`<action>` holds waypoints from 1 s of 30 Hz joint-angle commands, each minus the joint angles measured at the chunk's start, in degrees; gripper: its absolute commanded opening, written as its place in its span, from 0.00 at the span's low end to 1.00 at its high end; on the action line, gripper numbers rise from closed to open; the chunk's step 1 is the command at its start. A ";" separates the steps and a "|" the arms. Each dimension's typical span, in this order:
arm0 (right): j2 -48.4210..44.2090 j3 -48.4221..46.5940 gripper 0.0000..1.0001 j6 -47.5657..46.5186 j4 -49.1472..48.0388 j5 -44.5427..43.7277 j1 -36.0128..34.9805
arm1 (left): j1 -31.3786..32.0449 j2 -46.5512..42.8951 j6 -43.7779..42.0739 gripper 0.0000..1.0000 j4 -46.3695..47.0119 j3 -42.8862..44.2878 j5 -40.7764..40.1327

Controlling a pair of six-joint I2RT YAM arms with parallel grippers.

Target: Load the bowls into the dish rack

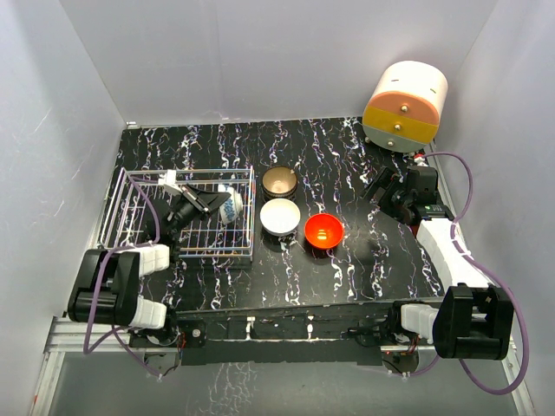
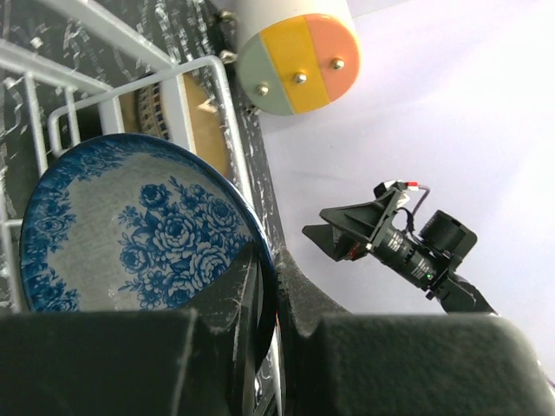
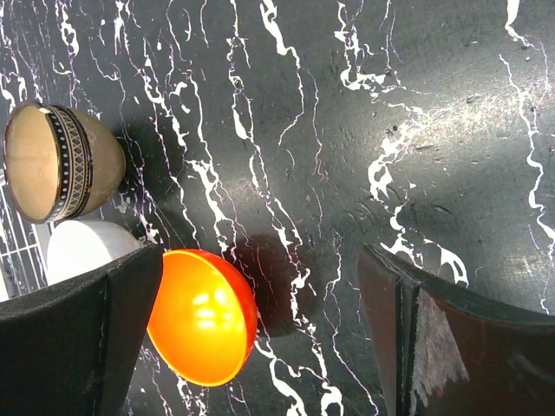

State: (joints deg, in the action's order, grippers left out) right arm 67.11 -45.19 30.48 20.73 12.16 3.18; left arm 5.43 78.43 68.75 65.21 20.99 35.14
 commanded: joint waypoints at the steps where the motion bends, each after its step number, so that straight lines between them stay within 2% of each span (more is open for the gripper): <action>1: -1.28 0.41 0.98 -0.49 -3.31 -0.60 0.42 | -1.22 2.72 2.83 0.00 9.43 -1.92 0.35; 10: -0.61 0.54 0.98 -0.63 -3.54 -0.55 0.47 | -4.55 1.92 2.90 0.00 8.63 -7.41 0.31; 20: -0.01 0.20 0.98 -0.51 -3.74 -0.56 0.45 | -9.32 -3.56 -1.84 0.00 -1.37 -10.42 1.23; 23: 0.11 0.04 0.98 -0.51 -3.73 -0.54 0.51 | -10.39 -6.23 -4.34 0.04 -6.46 -10.62 0.38; 26: 0.32 -0.07 0.98 -0.55 -3.68 -0.56 0.43 | -10.83 -9.28 -7.90 0.14 -12.51 -10.43 -0.80; 30: 0.99 0.01 0.98 -0.60 -3.69 -0.81 0.49 | -11.29 -8.91 -8.67 0.24 -13.67 -10.25 -0.03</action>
State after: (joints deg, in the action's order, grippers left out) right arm 67.70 -45.15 30.33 20.69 11.94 3.44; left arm -4.97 69.14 64.49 58.72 11.53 35.81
